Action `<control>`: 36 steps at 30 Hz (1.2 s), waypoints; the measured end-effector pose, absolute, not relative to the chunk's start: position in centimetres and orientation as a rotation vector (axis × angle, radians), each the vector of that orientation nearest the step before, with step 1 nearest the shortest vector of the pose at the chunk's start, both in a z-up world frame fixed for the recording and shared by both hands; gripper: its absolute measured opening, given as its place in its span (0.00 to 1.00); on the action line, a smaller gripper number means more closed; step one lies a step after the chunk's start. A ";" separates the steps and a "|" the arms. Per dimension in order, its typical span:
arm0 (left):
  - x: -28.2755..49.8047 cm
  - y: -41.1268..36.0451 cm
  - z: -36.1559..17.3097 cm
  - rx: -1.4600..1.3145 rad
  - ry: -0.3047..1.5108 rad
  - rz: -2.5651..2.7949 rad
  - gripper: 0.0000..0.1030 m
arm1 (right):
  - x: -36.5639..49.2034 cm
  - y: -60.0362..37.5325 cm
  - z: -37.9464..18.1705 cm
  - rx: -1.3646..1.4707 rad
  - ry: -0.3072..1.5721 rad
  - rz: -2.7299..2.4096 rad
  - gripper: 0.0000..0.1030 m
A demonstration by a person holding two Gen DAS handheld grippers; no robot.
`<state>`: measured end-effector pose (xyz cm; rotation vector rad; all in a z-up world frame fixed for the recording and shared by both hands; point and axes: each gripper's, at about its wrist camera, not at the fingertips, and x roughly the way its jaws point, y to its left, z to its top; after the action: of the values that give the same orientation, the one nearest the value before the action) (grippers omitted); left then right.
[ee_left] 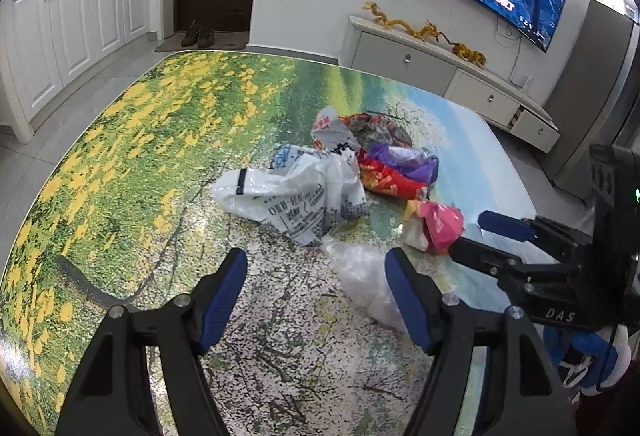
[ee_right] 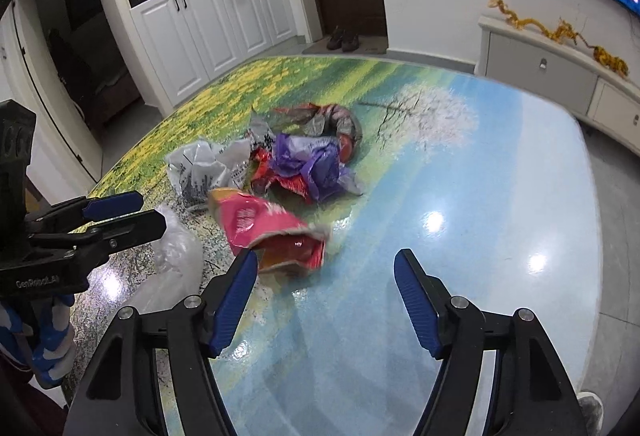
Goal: Collect trash
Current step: 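Move both tools back over the remaining trash on the table, then grasp the clear plastic bag with the left gripper while the right grasps the pink-white wrapper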
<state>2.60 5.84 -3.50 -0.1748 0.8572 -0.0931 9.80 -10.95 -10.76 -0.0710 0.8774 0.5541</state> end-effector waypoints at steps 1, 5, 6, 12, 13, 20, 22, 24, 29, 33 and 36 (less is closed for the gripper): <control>2.7 5.7 -3.6 -0.170 0.857 -0.103 0.68 | 9.8 -11.0 -10.7 -0.068 0.870 0.560 0.68; 2.9 5.1 -3.5 -0.152 0.853 -0.131 0.68 | 10.2 -10.9 -10.5 -0.062 0.864 0.572 0.68; 3.0 5.0 -3.6 -0.151 0.854 -0.133 0.68 | 10.2 -10.9 -10.4 -0.059 0.860 0.588 0.68; 2.8 4.3 -3.4 -0.159 0.860 -0.179 0.68 | 9.6 -9.8 -9.3 -0.091 0.838 0.651 0.68; 2.7 4.2 -3.3 -0.156 0.860 -0.186 0.68 | 9.5 -9.7 -9.1 -0.093 0.835 0.656 0.68; 2.2 4.0 -3.1 -0.155 0.865 -0.210 0.68 | 10.7 -8.3 -9.4 -0.132 0.855 0.693 0.68; 2.0 4.3 -3.2 -0.161 0.871 -0.204 0.68 | 11.3 -7.8 -9.7 -0.139 0.866 0.717 0.68; 1.8 4.5 -3.2 -0.168 0.877 -0.205 0.68 | 12.0 -7.3 -10.0 -0.135 0.884 0.741 0.68; 1.8 4.3 -3.6 -0.167 0.890 -0.214 0.68 | 12.6 -6.1 -10.8 -0.171 0.899 0.745 0.56; 2.0 3.8 -4.0 -0.164 0.905 -0.232 0.67 | 12.3 -6.4 -10.9 -0.168 0.893 0.737 0.49; 2.0 3.1 -4.3 -0.156 0.909 -0.245 0.67 | 11.8 -7.1 -10.9 -0.152 0.888 0.728 0.46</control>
<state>1.99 3.14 -4.28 -0.1558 0.9093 -0.2448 11.76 -7.07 -10.94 -0.1516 0.8882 0.7279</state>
